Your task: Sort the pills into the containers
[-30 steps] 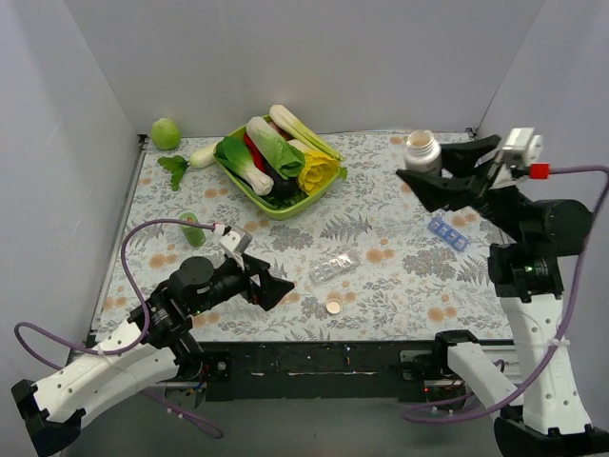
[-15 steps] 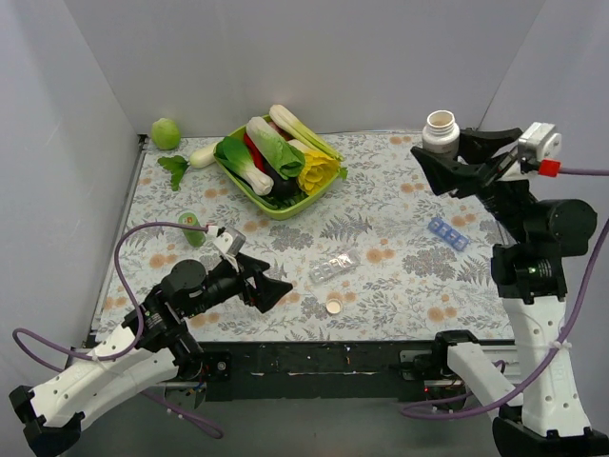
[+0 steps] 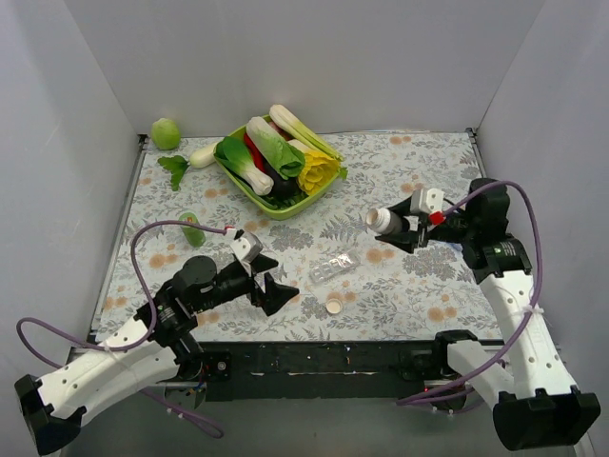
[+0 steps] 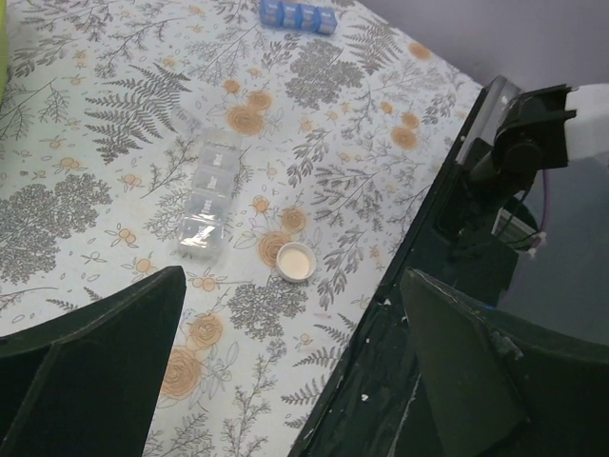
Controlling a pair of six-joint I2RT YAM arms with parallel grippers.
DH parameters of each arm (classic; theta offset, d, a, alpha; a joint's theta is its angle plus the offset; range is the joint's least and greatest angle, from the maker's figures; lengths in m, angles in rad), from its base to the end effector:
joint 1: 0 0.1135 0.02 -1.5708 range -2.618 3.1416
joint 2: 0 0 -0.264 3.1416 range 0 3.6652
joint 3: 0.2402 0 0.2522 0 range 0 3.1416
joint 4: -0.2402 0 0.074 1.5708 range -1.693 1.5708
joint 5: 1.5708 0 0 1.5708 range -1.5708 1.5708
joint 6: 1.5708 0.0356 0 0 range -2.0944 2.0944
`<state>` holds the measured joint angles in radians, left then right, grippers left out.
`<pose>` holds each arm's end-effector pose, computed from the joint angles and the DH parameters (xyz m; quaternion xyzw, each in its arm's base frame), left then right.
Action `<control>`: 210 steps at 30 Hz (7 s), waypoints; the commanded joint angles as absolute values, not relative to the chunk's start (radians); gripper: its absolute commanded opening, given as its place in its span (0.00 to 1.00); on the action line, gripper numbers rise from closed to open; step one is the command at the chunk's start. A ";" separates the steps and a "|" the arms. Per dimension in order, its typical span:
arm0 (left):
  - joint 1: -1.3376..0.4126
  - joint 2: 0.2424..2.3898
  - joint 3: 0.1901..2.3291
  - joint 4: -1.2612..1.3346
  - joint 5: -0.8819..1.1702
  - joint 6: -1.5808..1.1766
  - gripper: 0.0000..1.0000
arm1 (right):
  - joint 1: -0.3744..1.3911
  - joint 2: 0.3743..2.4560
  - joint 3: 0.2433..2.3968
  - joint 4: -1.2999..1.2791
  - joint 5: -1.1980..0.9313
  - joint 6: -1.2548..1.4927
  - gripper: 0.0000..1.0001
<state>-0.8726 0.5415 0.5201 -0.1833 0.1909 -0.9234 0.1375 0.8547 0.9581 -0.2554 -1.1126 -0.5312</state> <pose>0.0891 -0.1167 0.2822 0.0405 0.7734 -0.5374 0.3337 0.1669 0.0553 0.3840 -0.5364 0.4958 0.2847 0.6208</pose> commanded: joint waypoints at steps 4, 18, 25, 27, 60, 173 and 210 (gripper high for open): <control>-0.870 0.655 0.497 -0.089 0.163 -0.727 0.98 | 0.143 0.994 0.865 -0.775 -1.043 -1.306 0.04; -0.870 0.701 0.469 -0.083 0.166 -0.672 0.98 | 0.216 1.325 0.850 -0.697 -0.756 -1.436 0.04; -0.870 0.719 0.474 -0.097 0.167 -0.664 0.98 | 0.261 1.454 0.919 -0.672 -0.684 -1.420 0.03; -0.870 0.716 0.474 -0.097 0.163 -0.663 0.98 | 0.267 1.483 0.936 -0.663 -0.661 -1.414 0.03; -0.868 0.704 0.476 -0.109 0.110 -0.661 0.98 | 0.406 1.621 1.075 -0.658 -0.350 -1.338 0.01; -0.870 0.695 0.479 -0.123 0.160 -0.644 0.98 | 0.561 1.660 1.146 -0.723 -0.060 -1.289 0.01; -0.870 0.692 0.476 -0.121 0.138 -0.653 0.98 | 0.557 1.605 1.134 -0.706 -0.141 -1.194 0.01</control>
<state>-0.8726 0.7097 0.4717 -0.1196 0.1535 -0.6582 0.5568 1.6577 1.1057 -0.7059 -0.1001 -1.2316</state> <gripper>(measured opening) 0.982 0.595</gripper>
